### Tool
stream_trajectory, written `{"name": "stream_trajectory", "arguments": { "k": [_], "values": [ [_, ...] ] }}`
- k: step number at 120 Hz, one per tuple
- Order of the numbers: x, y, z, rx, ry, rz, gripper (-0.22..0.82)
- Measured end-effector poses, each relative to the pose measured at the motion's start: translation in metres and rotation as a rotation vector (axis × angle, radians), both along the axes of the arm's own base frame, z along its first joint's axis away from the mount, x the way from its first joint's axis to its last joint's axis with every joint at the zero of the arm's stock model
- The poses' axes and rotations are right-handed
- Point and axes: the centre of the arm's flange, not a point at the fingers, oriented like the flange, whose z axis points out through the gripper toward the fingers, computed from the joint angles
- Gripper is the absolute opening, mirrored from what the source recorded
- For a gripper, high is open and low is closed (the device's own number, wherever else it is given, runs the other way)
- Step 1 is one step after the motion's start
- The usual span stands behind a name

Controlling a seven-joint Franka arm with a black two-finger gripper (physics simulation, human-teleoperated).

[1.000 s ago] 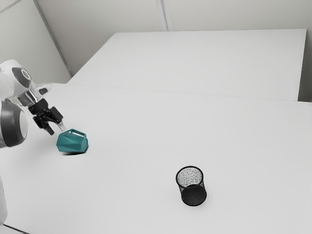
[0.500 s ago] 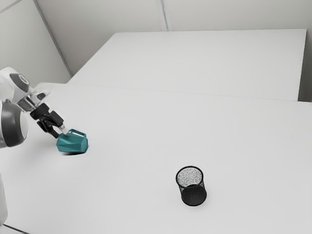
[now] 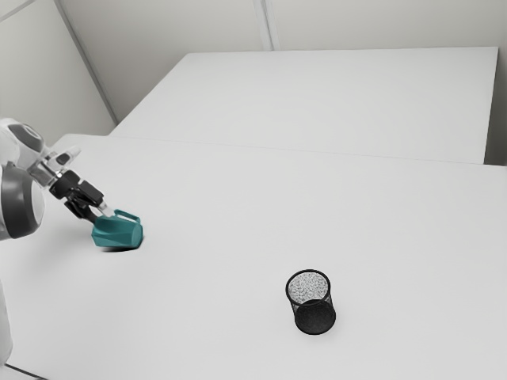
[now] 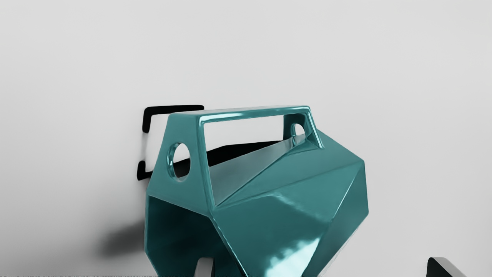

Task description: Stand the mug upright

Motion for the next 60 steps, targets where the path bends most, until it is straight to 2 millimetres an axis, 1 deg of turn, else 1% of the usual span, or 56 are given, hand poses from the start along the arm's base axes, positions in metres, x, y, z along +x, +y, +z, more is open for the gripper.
{"name": "stream_trajectory", "arguments": {
  "k": [36,60],
  "values": [
    [-0.016,0.006,-0.014,-0.075,-0.015,0.048,0.6],
    [-0.022,0.007,-0.02,-0.129,-0.036,0.078,0.6]
  ]
}}
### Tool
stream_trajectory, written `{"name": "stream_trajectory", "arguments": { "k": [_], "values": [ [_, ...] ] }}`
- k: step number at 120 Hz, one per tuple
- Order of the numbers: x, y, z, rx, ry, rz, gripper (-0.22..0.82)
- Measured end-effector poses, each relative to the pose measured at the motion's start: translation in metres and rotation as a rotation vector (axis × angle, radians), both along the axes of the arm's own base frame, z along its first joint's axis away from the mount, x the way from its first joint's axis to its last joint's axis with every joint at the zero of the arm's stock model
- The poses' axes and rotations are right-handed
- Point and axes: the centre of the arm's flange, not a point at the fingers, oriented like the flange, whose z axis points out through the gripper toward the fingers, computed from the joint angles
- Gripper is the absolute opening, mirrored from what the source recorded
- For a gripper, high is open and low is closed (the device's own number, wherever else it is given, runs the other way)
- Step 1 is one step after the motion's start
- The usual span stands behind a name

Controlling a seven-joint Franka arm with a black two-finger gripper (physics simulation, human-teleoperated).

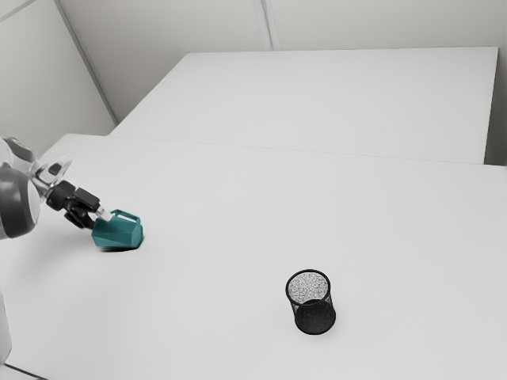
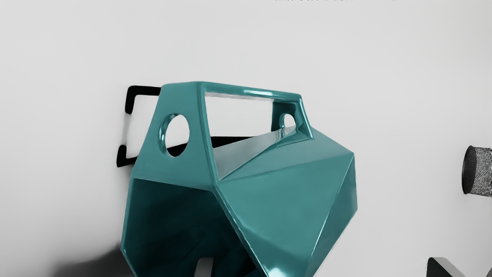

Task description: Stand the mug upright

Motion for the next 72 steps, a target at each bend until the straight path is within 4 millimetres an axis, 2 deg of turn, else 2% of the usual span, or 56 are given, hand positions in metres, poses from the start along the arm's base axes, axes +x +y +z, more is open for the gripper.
{"name": "stream_trajectory", "arguments": {
  "k": [23,72],
  "values": [
    [-0.008,0.0,-0.008,-0.044,-0.008,0.029,0.6],
    [-0.017,0.006,-0.011,-0.086,-0.031,0.061,0.6]
  ]
}}
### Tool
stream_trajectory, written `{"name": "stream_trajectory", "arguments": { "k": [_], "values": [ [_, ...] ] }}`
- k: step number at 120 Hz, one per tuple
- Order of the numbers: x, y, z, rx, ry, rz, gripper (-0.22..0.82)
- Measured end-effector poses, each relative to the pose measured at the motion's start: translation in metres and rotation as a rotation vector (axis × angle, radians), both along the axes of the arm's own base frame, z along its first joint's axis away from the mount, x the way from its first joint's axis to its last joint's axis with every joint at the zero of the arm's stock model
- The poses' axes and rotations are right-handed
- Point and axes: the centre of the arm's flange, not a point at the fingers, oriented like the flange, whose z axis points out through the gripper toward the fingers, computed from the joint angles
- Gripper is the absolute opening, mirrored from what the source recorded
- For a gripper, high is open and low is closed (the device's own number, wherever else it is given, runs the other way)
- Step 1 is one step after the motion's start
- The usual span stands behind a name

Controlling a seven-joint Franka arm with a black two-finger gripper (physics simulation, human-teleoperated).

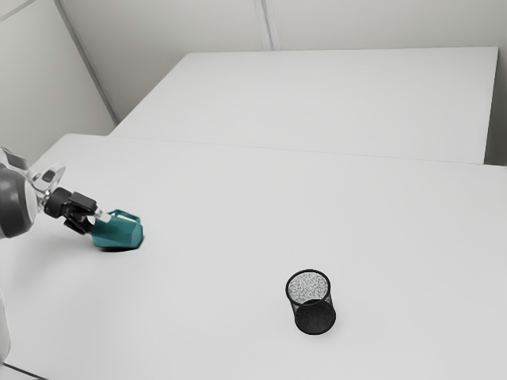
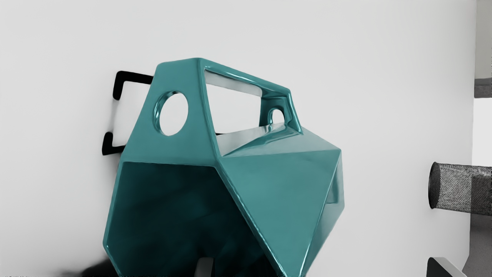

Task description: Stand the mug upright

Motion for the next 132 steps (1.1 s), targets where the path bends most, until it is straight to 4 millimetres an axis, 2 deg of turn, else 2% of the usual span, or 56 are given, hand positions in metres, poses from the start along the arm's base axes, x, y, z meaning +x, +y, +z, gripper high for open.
{"name": "stream_trajectory", "arguments": {
  "k": [66,117,132],
  "values": [
    [-0.0039,-0.0019,-0.0049,-0.052,-0.032,0.033,0.3],
    [-0.0029,-0.0029,-0.0036,-0.061,-0.046,0.034,-0.04],
    [-0.0023,-0.0033,-0.0035,-0.061,-0.048,0.033,-0.1]
  ]
}}
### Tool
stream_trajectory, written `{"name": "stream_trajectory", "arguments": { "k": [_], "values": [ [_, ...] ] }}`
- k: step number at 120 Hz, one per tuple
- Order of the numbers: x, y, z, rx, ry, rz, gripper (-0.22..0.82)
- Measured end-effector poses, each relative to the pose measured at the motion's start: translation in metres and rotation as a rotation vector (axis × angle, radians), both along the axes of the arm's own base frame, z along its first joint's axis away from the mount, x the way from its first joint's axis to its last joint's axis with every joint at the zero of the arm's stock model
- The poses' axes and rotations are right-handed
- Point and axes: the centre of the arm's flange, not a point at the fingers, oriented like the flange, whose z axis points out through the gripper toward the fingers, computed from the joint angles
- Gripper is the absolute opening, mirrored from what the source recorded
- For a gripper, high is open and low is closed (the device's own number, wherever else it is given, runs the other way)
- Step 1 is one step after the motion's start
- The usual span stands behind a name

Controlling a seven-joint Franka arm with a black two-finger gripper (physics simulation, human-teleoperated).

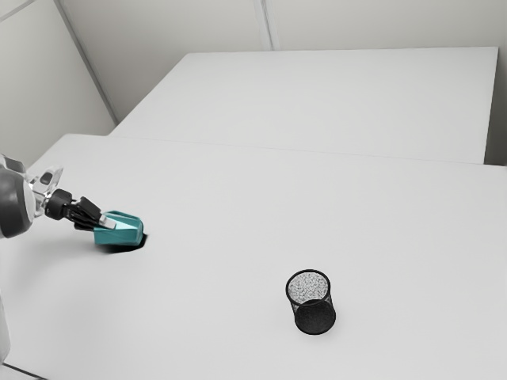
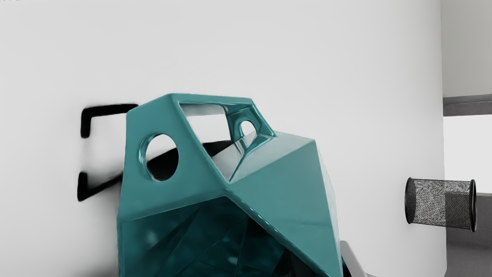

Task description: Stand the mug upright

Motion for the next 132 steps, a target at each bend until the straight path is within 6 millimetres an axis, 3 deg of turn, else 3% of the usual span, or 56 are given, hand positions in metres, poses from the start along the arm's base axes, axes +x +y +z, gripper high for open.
{"name": "stream_trajectory", "arguments": {
  "k": [25,42,57,69,83,99,117,132],
  "values": [
    [0.006,-0.003,0.009,0.001,-0.027,-0.002,-0.15],
    [0.014,-0.008,0.037,0.018,-0.078,-0.019,-0.17],
    [0.03,-0.026,0.074,0.047,-0.143,-0.068,-0.17],
    [0.046,-0.054,0.11,0.091,-0.2,-0.142,-0.18],
    [0.064,-0.102,0.15,0.195,-0.249,-0.266,-0.18],
    [0.082,-0.155,0.175,0.352,-0.271,-0.418,-0.18],
    [0.089,-0.22,0.175,0.55,-0.264,-0.607,-0.18],
    [0.078,-0.247,0.154,0.697,-0.25,-0.701,-0.18]
  ]
}}
